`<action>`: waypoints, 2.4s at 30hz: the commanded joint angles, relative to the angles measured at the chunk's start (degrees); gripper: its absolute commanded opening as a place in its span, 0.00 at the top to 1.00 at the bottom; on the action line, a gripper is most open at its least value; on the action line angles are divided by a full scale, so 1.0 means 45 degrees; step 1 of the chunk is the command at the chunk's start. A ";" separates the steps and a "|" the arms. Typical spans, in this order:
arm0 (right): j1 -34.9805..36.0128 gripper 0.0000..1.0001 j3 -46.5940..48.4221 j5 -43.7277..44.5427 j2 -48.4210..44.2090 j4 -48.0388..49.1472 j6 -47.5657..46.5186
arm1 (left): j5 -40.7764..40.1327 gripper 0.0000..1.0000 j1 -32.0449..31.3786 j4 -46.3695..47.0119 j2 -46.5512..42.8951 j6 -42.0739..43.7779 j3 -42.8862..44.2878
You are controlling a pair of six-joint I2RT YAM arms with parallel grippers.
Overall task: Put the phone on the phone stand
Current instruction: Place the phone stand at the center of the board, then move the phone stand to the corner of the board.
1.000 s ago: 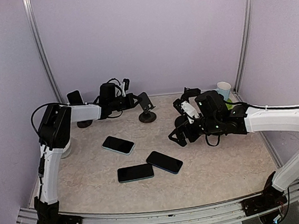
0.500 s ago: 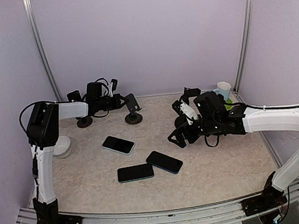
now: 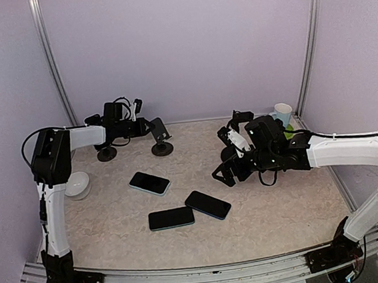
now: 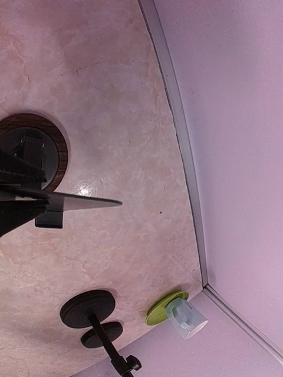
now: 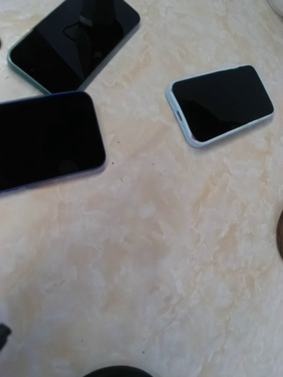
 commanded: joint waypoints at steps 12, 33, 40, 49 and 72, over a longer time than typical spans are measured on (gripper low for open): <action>-0.0053 0.00 -0.0144 -0.0016 -0.0153 0.0262 0.0003 | -0.0715 0.51 0.0219 -0.0690 -0.0471 0.0273 0.0145; -0.0058 0.00 0.0648 0.0343 0.0054 -0.0434 -0.0155 | -0.3874 0.01 -0.0640 -0.0854 -0.2846 -0.0497 -0.1845; -0.0067 0.00 0.0543 0.0743 -0.0589 -0.0859 -0.0232 | -0.5878 0.01 -0.1430 -0.1124 -0.3722 -0.1177 -0.3142; -0.0069 0.00 0.0139 0.0521 -0.0539 -0.0448 -0.0175 | -0.6488 0.01 -0.2429 -0.1292 -0.4131 -0.1556 -0.3836; -0.0072 0.00 -0.0829 0.0199 -0.0675 0.0370 -0.0029 | -0.8932 0.03 -0.3035 -0.2519 -0.2659 -0.1529 -0.3268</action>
